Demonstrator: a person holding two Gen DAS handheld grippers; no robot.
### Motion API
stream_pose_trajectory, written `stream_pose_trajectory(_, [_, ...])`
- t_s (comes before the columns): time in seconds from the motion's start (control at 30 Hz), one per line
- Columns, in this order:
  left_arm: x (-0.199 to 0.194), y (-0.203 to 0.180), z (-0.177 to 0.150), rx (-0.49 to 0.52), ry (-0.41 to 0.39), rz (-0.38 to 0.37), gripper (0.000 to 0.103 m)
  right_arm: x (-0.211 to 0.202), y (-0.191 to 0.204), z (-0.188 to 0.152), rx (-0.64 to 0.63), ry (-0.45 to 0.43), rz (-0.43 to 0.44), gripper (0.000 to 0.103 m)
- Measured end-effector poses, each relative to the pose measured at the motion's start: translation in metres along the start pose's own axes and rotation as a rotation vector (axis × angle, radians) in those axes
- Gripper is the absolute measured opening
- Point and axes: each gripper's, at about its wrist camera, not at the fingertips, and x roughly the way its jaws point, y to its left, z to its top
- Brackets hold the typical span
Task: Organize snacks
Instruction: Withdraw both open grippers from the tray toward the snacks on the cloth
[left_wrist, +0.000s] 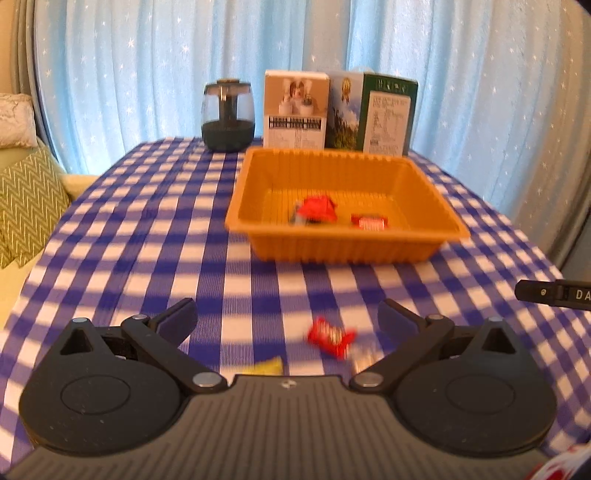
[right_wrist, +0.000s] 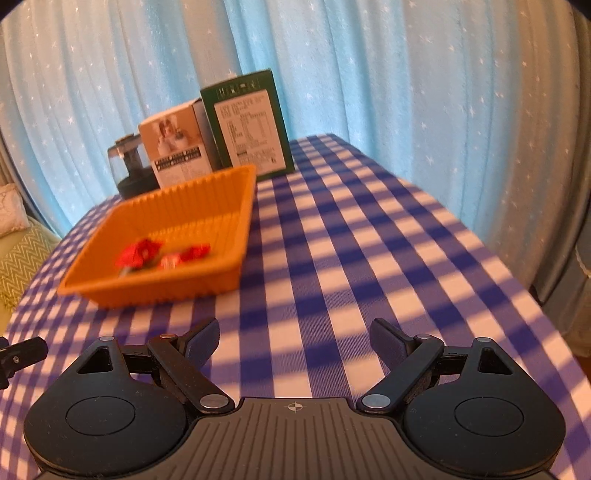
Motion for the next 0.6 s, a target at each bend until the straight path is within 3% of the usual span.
stream_pose_trajectory(0.17, [-0.014,0.004,-0.028,-0.034,0.035,-0.008,0.103,-0.018,0.005,-0.031,-0.005,0.027,0.052,0.088])
stream_pose_trajectory(0.37, [-0.025,0.005,-0.047,-0.047,0.054,0.001,0.103,-0.024,0.038,-0.050,-0.052,0.076,0.218,0.087])
stream_pose_trajectory(0.5, [-0.026,0.010,-0.051,-0.050,0.058,0.010,0.103,-0.017,0.054,-0.055,-0.082,0.109,0.247,0.070])
stream_pose_trajectory(0.6, [-0.026,0.012,-0.051,-0.060,0.053,0.004,0.103,-0.010,0.056,-0.056,-0.068,0.122,0.240,0.067])
